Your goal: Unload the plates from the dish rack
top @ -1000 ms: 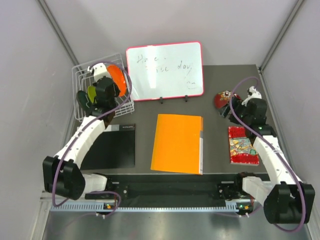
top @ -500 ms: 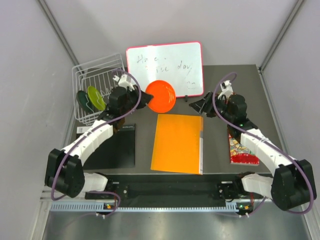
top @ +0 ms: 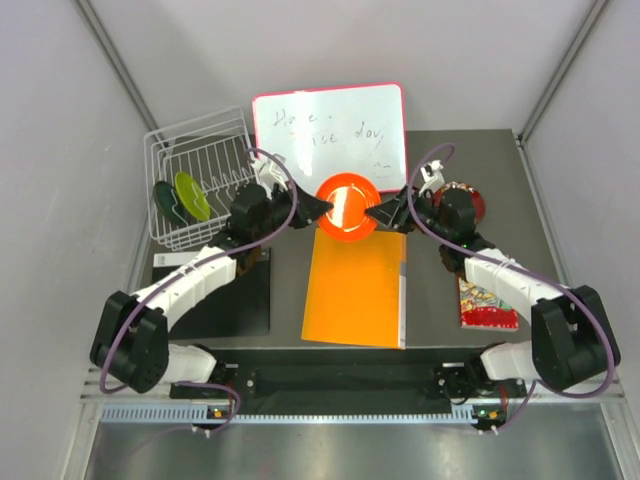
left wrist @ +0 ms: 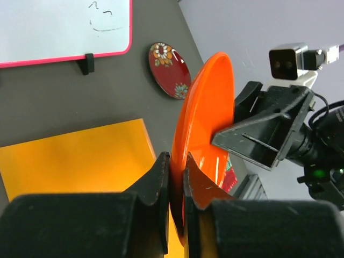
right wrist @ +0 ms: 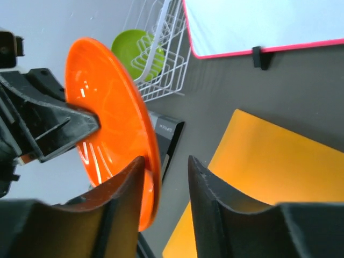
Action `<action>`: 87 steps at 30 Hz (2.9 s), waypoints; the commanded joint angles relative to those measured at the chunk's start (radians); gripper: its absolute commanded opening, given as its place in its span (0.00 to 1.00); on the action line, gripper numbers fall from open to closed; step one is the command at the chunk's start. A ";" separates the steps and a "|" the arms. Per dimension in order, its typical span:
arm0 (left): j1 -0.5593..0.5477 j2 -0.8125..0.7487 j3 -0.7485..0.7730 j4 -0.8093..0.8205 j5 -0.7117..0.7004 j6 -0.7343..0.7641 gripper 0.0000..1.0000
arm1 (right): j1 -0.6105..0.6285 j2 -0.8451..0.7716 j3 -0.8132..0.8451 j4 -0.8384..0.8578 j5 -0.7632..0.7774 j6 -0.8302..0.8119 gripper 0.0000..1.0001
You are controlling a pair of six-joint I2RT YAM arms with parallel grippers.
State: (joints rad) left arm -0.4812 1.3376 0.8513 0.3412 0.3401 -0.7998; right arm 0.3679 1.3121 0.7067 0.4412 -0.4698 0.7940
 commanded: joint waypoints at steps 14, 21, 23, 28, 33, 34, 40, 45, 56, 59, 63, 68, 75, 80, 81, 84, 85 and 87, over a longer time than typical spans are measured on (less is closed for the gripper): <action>-0.008 -0.032 0.081 -0.126 -0.249 0.275 0.91 | -0.318 -0.217 0.031 -0.330 0.189 -0.168 0.00; -0.005 -0.086 0.147 -0.234 -0.703 0.468 0.99 | -0.526 -0.098 0.122 -0.438 0.255 -0.269 0.00; 0.007 -0.089 0.155 -0.225 -0.815 0.496 0.99 | -0.561 -0.033 0.161 -0.438 0.241 -0.279 0.00; 0.124 -0.080 0.166 -0.220 -0.830 0.530 0.99 | -0.622 0.182 0.243 -0.360 0.201 -0.272 0.00; 0.262 -0.061 0.138 -0.208 -0.808 0.517 0.99 | -0.629 0.340 0.283 -0.300 0.180 -0.259 0.00; 0.276 -0.049 0.135 -0.206 -0.809 0.521 0.99 | -0.630 0.355 0.287 -0.291 0.183 -0.259 0.00; 0.360 -0.011 0.111 -0.189 -0.819 0.511 0.99 | -0.630 0.467 0.333 -0.245 0.165 -0.251 0.00; 0.381 0.012 0.107 -0.194 -0.814 0.502 0.99 | -0.630 0.519 0.358 -0.268 0.191 -0.256 0.12; 0.397 0.017 0.106 -0.202 -0.834 0.491 0.99 | -0.630 0.469 0.294 -0.318 0.226 -0.282 0.21; 0.400 0.014 0.109 -0.212 -0.825 0.485 0.99 | -0.630 0.446 0.263 -0.317 0.246 -0.280 0.29; 0.403 0.008 0.111 -0.214 -0.828 0.484 0.99 | -0.630 0.437 0.263 -0.335 0.230 -0.295 0.50; 0.412 0.017 0.143 -0.249 -0.874 0.499 0.99 | -0.629 0.286 0.205 -0.352 0.304 -0.329 0.58; 0.440 0.060 0.167 -0.240 -0.906 0.508 0.99 | -0.627 -0.002 0.162 -0.467 0.385 -0.380 0.70; 0.460 0.110 0.173 -0.206 -0.924 0.504 0.98 | -0.623 -0.150 0.100 -0.477 0.346 -0.366 0.69; 0.463 0.133 0.180 -0.203 -0.928 0.499 0.97 | -0.621 -0.172 0.083 -0.470 0.342 -0.366 0.69; 0.474 0.182 0.203 -0.203 -0.951 0.490 0.96 | -0.621 -0.235 0.030 -0.478 0.341 -0.360 0.68; 0.474 0.193 0.209 -0.190 -0.955 0.490 0.95 | -0.621 -0.247 0.022 -0.484 0.339 -0.361 0.68; 0.474 0.224 0.212 -0.176 -0.974 0.485 0.95 | -0.621 -0.278 0.001 -0.486 0.335 -0.361 0.68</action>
State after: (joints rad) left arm -0.0151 1.5192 1.0142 0.0956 -0.5800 -0.3065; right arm -0.2569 1.0897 0.7399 -0.0307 -0.1261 0.4389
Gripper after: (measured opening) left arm 0.955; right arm 0.683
